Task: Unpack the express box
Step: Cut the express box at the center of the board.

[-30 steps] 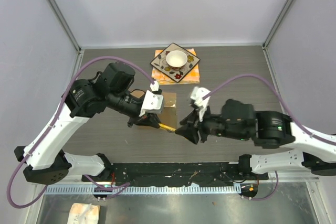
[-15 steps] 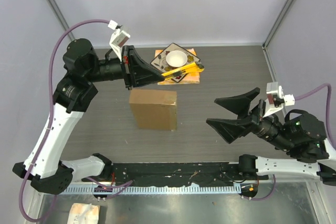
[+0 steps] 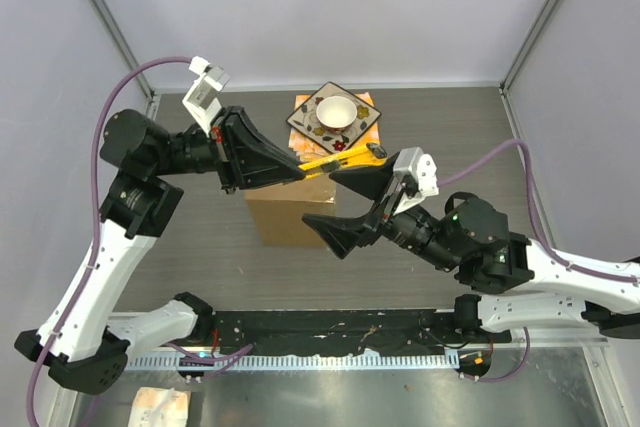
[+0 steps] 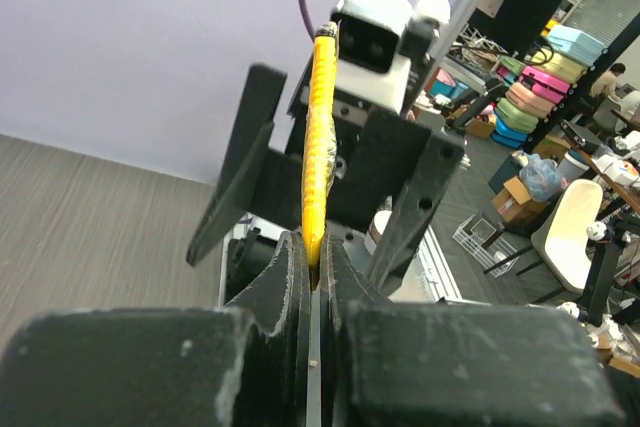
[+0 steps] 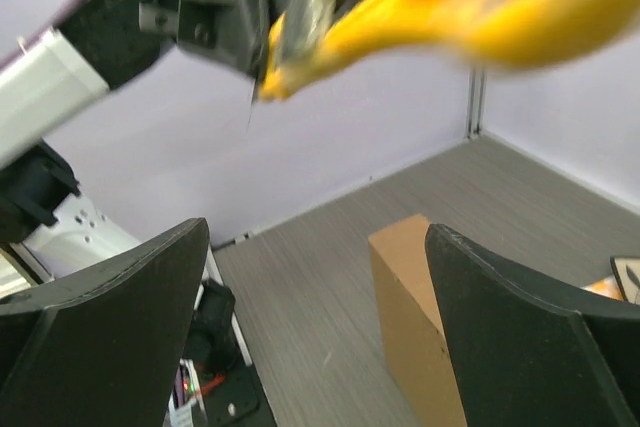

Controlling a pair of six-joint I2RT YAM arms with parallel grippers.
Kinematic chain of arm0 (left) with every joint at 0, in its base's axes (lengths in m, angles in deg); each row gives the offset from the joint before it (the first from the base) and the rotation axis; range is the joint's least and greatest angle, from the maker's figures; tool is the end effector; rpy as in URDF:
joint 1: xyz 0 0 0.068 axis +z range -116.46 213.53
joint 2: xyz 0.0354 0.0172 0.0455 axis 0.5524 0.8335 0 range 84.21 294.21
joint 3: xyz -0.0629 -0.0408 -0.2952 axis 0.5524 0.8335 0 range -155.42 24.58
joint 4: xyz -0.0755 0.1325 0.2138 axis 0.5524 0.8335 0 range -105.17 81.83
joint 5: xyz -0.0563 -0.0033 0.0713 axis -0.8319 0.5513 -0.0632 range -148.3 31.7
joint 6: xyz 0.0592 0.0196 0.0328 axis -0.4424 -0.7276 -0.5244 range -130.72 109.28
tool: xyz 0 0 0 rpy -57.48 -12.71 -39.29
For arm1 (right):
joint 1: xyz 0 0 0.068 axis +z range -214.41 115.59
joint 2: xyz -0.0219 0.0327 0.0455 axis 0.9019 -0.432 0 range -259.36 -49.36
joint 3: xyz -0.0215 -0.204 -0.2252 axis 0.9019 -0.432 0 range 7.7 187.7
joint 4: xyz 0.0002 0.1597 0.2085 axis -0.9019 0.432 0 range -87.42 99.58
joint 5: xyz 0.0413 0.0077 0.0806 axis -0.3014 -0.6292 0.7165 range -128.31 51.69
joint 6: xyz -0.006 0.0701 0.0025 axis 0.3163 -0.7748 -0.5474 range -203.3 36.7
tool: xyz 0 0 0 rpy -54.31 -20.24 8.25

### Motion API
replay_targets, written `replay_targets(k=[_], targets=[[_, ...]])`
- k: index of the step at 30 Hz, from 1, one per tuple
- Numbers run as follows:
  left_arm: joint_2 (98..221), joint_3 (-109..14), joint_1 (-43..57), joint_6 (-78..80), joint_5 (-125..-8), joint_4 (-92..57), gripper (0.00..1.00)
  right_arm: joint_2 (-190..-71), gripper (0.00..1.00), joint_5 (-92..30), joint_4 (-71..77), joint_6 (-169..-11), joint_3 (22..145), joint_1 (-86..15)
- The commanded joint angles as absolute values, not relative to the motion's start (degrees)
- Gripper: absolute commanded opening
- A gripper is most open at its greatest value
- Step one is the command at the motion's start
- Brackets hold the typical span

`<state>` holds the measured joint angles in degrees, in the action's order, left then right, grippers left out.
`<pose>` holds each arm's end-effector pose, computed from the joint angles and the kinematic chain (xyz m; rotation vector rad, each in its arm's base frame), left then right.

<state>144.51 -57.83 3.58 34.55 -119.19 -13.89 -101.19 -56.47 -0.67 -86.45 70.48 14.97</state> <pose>0.1255 -0.1304 0.5558 0.8865 1.3761 -1.6826 0.0530 0.1852 0.4840 -0.6281 1.2590 1.0021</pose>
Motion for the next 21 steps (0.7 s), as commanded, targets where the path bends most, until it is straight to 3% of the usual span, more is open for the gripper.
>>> replay_targets(k=[1,10,21], targets=[[141.96,-56.28,3.65,37.09,-120.53,-20.18,0.00,-101.56,0.96,-55.19,-11.83,-84.17,76.07,14.70],[139.85,-52.77,3.65,36.92,-120.71,-21.15,0.00,-103.32,0.95,-52.03,-15.35,-84.61,78.09,14.61],[137.83,-51.10,3.65,37.09,-119.65,-22.03,0.00,-108.76,0.84,-49.13,-18.34,-86.19,80.82,12.85]])
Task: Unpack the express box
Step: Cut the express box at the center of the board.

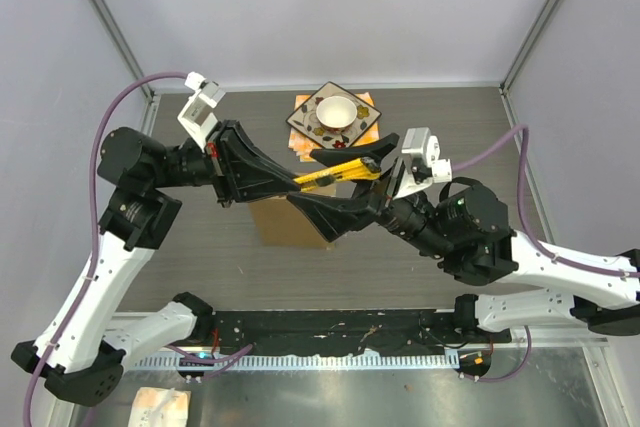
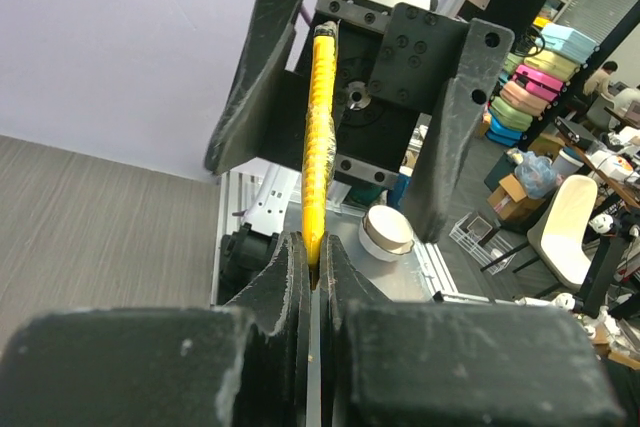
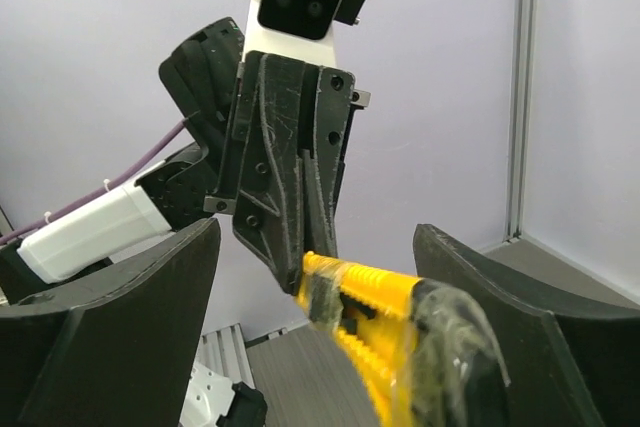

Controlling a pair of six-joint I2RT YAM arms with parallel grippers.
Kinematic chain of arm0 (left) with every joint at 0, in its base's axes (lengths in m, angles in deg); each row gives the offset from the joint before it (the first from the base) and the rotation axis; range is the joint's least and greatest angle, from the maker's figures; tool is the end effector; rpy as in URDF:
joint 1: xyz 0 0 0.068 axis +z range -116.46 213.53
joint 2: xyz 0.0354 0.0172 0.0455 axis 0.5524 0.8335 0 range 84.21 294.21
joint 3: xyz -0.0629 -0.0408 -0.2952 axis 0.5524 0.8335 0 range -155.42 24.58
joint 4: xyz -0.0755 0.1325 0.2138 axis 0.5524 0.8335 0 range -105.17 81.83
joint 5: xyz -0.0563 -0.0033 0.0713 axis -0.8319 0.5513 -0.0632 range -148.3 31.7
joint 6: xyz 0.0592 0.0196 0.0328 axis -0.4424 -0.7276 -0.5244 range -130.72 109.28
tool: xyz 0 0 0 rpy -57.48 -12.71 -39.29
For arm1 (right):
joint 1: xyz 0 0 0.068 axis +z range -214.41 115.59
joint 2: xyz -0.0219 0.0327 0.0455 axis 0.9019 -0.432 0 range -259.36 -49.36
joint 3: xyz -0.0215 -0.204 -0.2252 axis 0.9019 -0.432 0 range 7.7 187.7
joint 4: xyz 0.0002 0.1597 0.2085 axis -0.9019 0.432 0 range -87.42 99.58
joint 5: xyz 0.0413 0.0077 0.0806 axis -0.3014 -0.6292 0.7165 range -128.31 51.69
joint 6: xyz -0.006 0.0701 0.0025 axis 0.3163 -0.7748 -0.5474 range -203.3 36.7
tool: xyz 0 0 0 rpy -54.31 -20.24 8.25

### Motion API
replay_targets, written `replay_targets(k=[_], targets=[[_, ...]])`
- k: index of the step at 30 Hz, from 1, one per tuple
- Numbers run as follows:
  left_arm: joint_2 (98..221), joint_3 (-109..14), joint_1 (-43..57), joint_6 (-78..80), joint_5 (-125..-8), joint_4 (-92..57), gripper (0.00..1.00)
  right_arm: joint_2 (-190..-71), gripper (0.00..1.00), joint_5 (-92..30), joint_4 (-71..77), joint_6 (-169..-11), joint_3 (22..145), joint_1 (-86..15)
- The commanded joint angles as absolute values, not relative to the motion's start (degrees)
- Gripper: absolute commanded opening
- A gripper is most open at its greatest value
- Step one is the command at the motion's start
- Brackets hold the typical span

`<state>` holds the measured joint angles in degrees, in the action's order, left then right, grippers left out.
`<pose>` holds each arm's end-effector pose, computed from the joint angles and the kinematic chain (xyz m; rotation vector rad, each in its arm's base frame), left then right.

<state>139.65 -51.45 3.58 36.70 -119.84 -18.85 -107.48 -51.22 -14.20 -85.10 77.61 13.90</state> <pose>0.1078 -0.1206 0.5423 0.8997 1.3373 -1.6974 0.0544 0.1995 0.5367 -0.5329 1.0247 1.1307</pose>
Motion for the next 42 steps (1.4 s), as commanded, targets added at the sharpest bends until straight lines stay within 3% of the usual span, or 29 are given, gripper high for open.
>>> replay_targets(k=[1,7,8,9,12,15,16,19,27,28,30,31,32,34,42], targets=[[137.57,-51.09,3.65,37.09,-119.74,-22.03,0.00,-109.12,0.82,-48.86,-18.34,-86.37,81.00,12.33],[136.07,-49.78,3.65,36.91,-120.79,-22.29,0.00,-110.17,0.62,-45.70,-20.54,-90.23,80.56,9.95],[136.07,-49.43,3.65,37.00,-120.97,-22.38,0.00,-110.18,0.51,-45.26,-20.62,-90.59,80.82,9.34],[135.90,-49.25,3.65,36.92,-121.32,-22.64,0.00,-110.26,0.46,-45.08,-20.62,-91.11,80.91,9.07],[135.63,-48.81,3.65,36.83,-121.93,-22.73,0.00,-110.00,0.43,-43.50,-19.93,-92.96,81.35,8.19],[135.45,-48.72,3.65,36.65,-121.76,-22.82,0.00,-110.17,0.32,-41.92,-17.83,-93.32,82.40,8.10],[135.45,-48.72,3.65,36.74,-121.59,-22.82,0.00,-110.26,0.20,-41.40,-17.12,-93.49,83.36,8.02],[135.54,-48.98,3.65,36.74,-121.67,-22.82,0.00,-110.97,0.01,-40.95,-14.65,-93.58,84.33,7.84],[135.37,-50.39,3.92,36.21,-122.03,-21.41,0.00,-107.98,0.01,-44.37,-10.52,-92.88,83.11,7.67],[135.45,-50.48,3.92,36.39,-122.02,-21.50,0.00,-107.20,0.06,-45.51,-10.17,-92.96,82.85,7.67],[135.63,-51.01,4.18,36.65,-121.50,-21.67,0.00,-106.49,0.28,-46.48,-9.29,-93.23,82.49,7.67],[135.80,-51.18,4.27,36.82,-121.50,-21.85,0.00,-105.79,0.47,-47.53,-9.03,-93.92,81.79,7.67],[135.98,-51.62,4.44,36.83,-121.32,-22.11,0.00,-105.52,0.59,-47.72,-8.41,-93.93,81.61,7.67],[136.07,-52.23,5.14,36.83,-121.15,-22.29,0.00,-104.91,0.91,-47.37,-5.69,-93.84,81.44,7.67],[137.91,-55.93,5.94,40.08,-121.23,-25.54,0.00,-102.79,0.93,-40.62,-4.19,-93.32,79.50,7.23]])
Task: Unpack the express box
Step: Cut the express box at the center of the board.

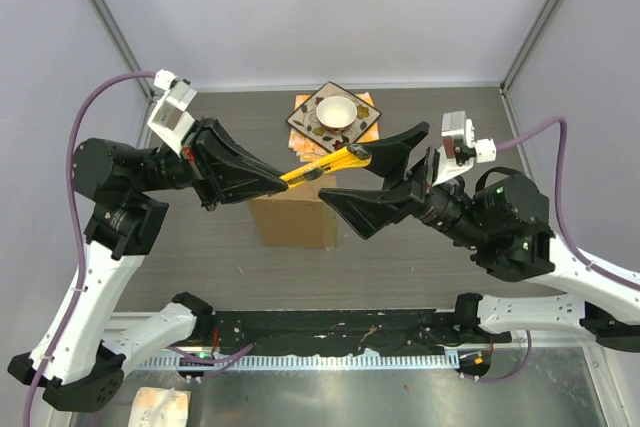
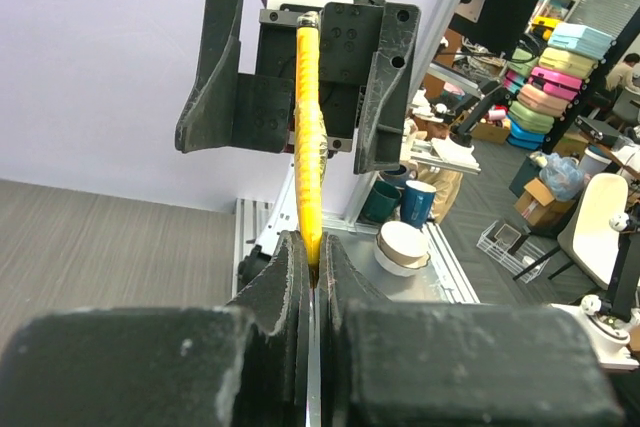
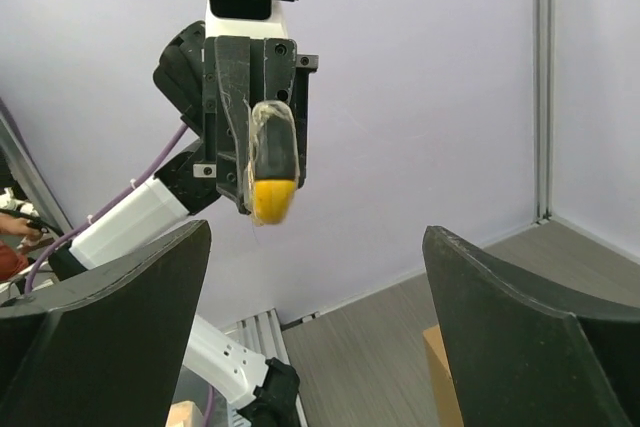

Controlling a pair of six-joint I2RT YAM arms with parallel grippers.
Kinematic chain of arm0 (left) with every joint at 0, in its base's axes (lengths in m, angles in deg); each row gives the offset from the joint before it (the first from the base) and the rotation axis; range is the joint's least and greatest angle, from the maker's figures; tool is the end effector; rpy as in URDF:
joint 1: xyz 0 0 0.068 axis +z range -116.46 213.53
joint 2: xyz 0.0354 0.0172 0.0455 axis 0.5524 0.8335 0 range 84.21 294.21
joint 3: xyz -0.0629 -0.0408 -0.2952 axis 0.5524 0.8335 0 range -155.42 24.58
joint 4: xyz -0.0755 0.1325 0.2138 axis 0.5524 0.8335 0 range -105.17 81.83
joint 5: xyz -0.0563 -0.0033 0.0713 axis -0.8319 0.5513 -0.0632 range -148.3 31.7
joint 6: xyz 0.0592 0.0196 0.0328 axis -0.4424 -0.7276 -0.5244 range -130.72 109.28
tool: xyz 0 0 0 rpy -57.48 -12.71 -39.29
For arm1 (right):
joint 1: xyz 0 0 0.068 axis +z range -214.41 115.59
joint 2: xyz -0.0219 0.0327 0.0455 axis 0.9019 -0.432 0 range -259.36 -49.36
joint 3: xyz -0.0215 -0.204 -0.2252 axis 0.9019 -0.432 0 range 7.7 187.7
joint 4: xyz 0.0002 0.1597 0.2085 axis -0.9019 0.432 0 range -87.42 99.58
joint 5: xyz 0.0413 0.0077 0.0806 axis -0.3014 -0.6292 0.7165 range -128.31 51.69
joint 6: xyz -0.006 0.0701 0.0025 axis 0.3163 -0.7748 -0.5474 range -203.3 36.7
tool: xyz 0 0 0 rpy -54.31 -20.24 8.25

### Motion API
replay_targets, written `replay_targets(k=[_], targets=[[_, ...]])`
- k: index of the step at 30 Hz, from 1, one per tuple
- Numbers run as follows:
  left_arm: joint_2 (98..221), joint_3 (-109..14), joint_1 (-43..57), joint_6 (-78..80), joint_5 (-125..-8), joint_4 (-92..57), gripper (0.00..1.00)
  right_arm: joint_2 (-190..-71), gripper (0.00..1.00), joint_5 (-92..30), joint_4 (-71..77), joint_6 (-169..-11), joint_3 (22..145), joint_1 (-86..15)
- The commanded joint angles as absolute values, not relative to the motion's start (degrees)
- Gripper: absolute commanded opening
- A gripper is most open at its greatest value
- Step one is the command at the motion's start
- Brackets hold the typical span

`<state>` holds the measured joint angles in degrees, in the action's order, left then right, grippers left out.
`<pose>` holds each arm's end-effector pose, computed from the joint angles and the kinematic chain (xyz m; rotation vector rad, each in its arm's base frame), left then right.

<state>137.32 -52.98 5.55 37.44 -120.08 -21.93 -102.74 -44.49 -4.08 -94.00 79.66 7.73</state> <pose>0.0890 -0.1048 0.5598 0.9134 1.2284 -1.6428 0.0599 0.1657 0.5429 -0.5314 1.0966 1.2175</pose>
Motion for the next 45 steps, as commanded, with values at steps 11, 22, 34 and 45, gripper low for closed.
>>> replay_targets(k=[11,22,34,45], targets=[[137.39,-54.70,5.94,40.34,-122.20,-25.81,0.00,-112.11,0.78,-26.28,-7.70,-97.88,87.94,2.58],[136.33,-53.21,6.03,40.08,-122.46,-26.07,0.00,-112.64,0.70,-18.10,-13.86,-104.13,86.36,-2.27],[136.07,-52.85,6.03,38.24,-122.20,-24.14,0.00,-114.74,0.54,-15.82,-15.88,-106.67,87.41,-3.06],[135.98,-55.05,6.03,26.28,-118.86,-11.48,0.00,-115.10,0.37,-15.64,-17.46,-107.82,87.33,-3.14]])
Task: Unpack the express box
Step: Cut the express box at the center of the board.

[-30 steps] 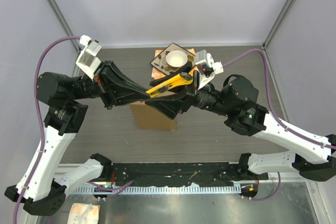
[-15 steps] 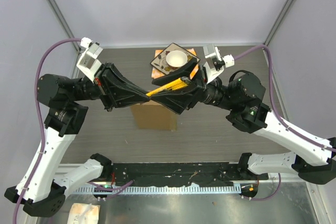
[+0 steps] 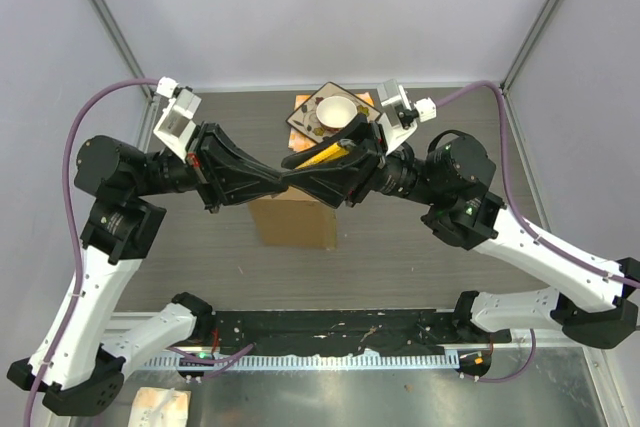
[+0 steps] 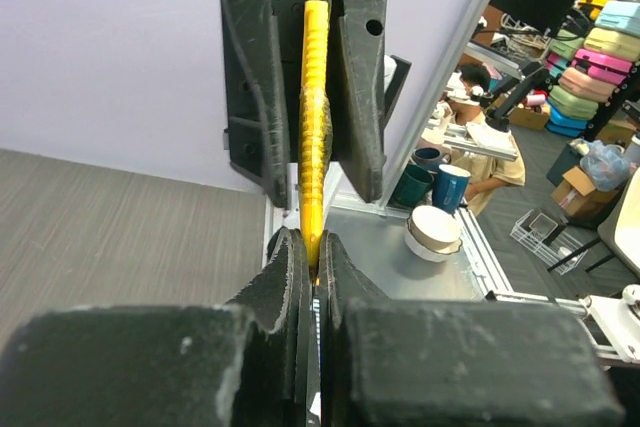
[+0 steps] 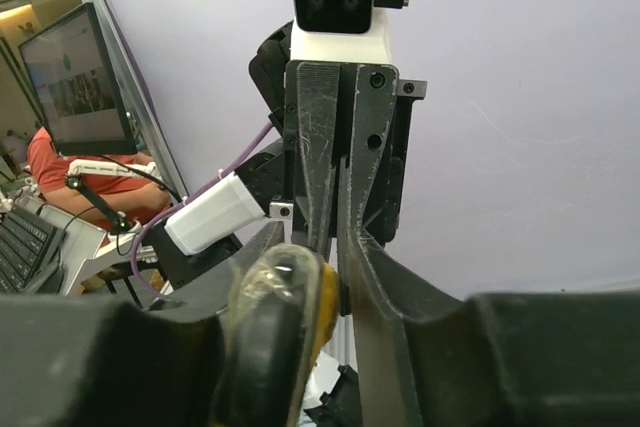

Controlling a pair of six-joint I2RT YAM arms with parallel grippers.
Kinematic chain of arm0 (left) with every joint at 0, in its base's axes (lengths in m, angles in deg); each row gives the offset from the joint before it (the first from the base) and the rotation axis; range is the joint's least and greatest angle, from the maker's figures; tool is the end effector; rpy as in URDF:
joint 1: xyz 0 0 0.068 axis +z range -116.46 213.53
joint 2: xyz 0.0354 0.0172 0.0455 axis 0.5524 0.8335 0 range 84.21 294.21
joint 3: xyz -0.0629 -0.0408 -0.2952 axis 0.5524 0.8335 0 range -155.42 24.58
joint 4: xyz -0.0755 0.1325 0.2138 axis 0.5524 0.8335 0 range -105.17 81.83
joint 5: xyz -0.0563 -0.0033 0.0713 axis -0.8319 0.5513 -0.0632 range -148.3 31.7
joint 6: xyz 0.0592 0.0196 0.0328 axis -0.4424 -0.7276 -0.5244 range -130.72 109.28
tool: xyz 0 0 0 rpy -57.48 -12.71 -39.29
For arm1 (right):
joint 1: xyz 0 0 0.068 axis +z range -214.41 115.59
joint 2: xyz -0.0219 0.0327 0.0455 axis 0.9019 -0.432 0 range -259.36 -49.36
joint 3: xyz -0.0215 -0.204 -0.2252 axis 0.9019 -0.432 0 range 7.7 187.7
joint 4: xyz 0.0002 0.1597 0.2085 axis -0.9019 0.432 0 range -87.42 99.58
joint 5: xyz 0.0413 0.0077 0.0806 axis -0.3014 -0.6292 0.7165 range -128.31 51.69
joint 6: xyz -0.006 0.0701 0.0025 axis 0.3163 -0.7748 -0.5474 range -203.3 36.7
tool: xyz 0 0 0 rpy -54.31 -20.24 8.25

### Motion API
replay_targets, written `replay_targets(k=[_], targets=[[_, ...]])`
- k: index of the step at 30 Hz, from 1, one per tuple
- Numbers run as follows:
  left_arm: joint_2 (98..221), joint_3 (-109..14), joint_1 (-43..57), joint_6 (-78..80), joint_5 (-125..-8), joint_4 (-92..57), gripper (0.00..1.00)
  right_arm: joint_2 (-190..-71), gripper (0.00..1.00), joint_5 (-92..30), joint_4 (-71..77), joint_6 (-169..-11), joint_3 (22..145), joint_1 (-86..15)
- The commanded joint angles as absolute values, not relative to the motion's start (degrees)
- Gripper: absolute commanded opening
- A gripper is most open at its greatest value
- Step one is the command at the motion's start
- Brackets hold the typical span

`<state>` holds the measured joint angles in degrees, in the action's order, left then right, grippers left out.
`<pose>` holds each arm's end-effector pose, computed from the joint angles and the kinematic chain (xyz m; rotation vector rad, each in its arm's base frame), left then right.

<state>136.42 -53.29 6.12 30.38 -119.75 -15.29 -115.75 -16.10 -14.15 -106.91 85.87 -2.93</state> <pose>0.0882 -0.1028 0.5528 0.9283 1.2499 -1.5691 0.0964 0.2229 0.5551 -0.7545 0.9940 1.5185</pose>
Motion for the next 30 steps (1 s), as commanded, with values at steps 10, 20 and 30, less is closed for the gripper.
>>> replay_targets(k=[10,20,30], targets=[[136.16,-55.75,6.03,27.16,-118.68,-11.74,0.00,-113.96,0.01,-16.25,-13.87,-105.97,86.97,-3.23],[137.48,-64.46,6.29,-15.97,-112.02,26.24,1.00,-105.18,0.01,-29.33,6.87,-95.96,84.17,-3.32],[140.99,-54.96,6.11,-52.46,-97.07,39.41,1.00,-92.25,0.01,-40.16,14.97,-93.05,75.55,-3.32]])
